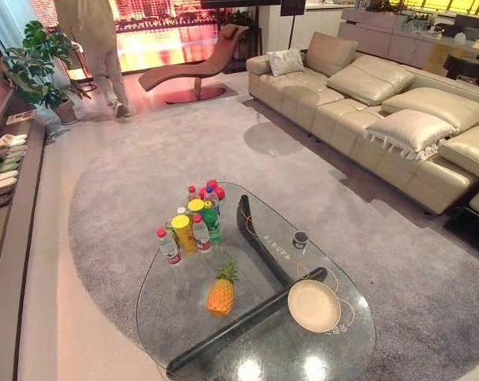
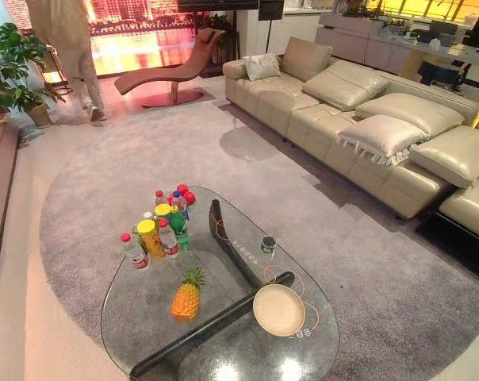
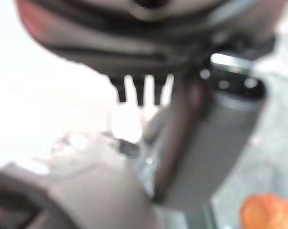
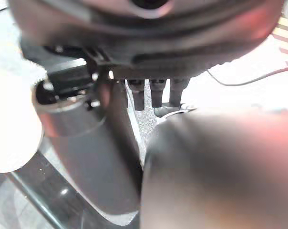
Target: Pick up the fruit to the plate
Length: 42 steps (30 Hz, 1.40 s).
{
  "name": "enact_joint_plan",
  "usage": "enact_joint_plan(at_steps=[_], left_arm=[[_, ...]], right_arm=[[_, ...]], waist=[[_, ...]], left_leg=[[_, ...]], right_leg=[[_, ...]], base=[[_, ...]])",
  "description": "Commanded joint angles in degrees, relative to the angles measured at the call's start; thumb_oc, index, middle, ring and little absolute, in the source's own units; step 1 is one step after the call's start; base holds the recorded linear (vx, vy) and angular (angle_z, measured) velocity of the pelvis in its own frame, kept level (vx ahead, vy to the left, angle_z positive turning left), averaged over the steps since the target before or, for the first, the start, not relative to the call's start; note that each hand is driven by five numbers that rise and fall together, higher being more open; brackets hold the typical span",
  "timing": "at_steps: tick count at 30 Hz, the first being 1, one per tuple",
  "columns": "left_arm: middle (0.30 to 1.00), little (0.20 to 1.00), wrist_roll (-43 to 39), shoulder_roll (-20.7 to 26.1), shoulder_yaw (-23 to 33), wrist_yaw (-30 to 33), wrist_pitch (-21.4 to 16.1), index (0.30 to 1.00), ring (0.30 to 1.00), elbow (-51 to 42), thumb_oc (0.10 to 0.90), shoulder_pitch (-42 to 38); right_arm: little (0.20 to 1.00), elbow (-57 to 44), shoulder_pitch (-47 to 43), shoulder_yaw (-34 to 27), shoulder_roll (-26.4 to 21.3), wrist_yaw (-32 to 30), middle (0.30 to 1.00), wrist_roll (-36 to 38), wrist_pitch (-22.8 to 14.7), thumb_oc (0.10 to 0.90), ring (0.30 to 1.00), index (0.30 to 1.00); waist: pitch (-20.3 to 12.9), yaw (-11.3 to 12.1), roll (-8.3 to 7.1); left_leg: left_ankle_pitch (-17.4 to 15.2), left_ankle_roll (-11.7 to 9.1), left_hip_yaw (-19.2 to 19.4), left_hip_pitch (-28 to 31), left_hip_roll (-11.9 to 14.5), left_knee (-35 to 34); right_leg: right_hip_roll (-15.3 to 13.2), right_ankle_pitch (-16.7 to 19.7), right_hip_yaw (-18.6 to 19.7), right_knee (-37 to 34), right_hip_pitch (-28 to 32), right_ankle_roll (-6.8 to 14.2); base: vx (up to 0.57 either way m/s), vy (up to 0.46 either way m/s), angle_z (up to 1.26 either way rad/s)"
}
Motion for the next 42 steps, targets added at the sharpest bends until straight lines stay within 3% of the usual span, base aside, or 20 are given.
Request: enact_joint_plan(at_steps=[1, 6, 15, 19, 32, 36, 42], left_arm=[[0.900, 0.900, 2.56, -1.54, -0.30, 0.51, -0.22, 0.900, 0.900, 3.67, 0.800, -4.21], [0.900, 0.900, 2.15, -1.59, -0.94, -0.95, -0.60, 0.900, 0.900, 3.17, 0.800, -4.22], [0.900, 0.900, 2.73, -1.57, -0.55, 2.15, -1.26, 0.900, 0.900, 3.52, 0.800, -4.05], [0.900, 0.900, 2.78, -0.98, 0.99, 9.85, -5.22, 0.900, 0.900, 3.32, 0.800, -4.03], [0.900, 0.900, 3.57, 0.92, 3.69, 13.39, -9.08, 0.900, 0.900, 2.74, 0.800, -3.80], [0.900, 0.900, 1.62, 1.87, 5.29, 14.58, -13.66, 0.900, 0.900, 1.87, 0.800, -3.82], [0.900, 0.900, 6.22, 3.78, 4.12, 17.22, -20.67, 0.900, 0.900, -1.81, 0.800, -4.79]], right_arm=[[0.900, 3.85, -0.26, 2.57, 0.72, 0.83, 0.900, -3.65, 1.45, 0.800, 0.900, 0.900], [0.900, 3.86, -0.46, 2.57, 0.35, 1.09, 0.900, -3.48, 1.59, 0.800, 0.900, 0.900], [0.900, 3.83, -0.19, 2.50, 0.62, 1.15, 0.900, -3.55, 1.56, 0.800, 0.900, 0.900], [0.900, 4.05, -0.36, 2.45, 0.36, 1.18, 0.900, -3.51, 1.82, 0.800, 0.900, 0.900], [0.900, 4.64, -0.77, 0.81, -1.34, 2.07, 0.900, -1.78, 2.93, 0.800, 0.900, 0.900], [0.900, 4.71, -0.88, -0.06, -2.34, 2.52, 0.900, -2.66, 3.52, 0.800, 0.900, 0.900], [0.900, 3.75, -1.38, -0.16, -4.21, 3.33, 0.900, -3.36, 5.04, 0.800, 0.900, 0.900]], waist=[[2.09, 0.71, -1.06], [2.25, 0.89, -0.99], [2.31, 0.88, -1.11], [2.62, 0.94, -0.99], [2.96, 1.32, -0.70], [2.72, 1.14, -0.43], [2.74, 1.13, -0.19]], left_leg=[[-2.05, 0.65, -0.02, 2.93, -1.21, -0.04], [-2.00, 0.62, -0.09, 2.85, -1.20, -0.04], [-1.94, 0.74, -0.18, 2.75, -1.24, -0.04], [-1.78, 0.62, -0.32, 2.70, -1.29, -0.04], [-1.64, 0.52, -0.67, 2.39, -1.51, -0.04], [-1.68, 0.45, -0.59, 2.54, -1.64, -0.04], [-1.68, 0.62, -0.56, 2.64, -1.76, -0.04]], right_leg=[[-0.93, 6.43, -0.27, 0.22, -3.04, 0.41], [-0.98, 6.45, -0.48, 0.24, -3.07, 0.50], [-0.93, 6.51, -0.34, 0.22, -3.13, 0.47], [-0.96, 6.54, -0.29, 0.24, -3.21, 0.42], [-1.11, 6.66, -0.54, 0.22, -3.69, 0.45], [-1.15, 6.51, -0.30, 0.22, -3.60, 0.49], [-1.16, 6.27, 0.11, 0.31, -3.62, 0.44]], base=[[-0.06, 0.120, -0.08], [0.00, 0.000, 0.00], [0.00, 0.000, 0.00], [0.00, 0.000, 0.00], [0.01, 0.005, 0.00], [0.04, 0.036, -0.01], [0.00, 0.000, 0.00]])
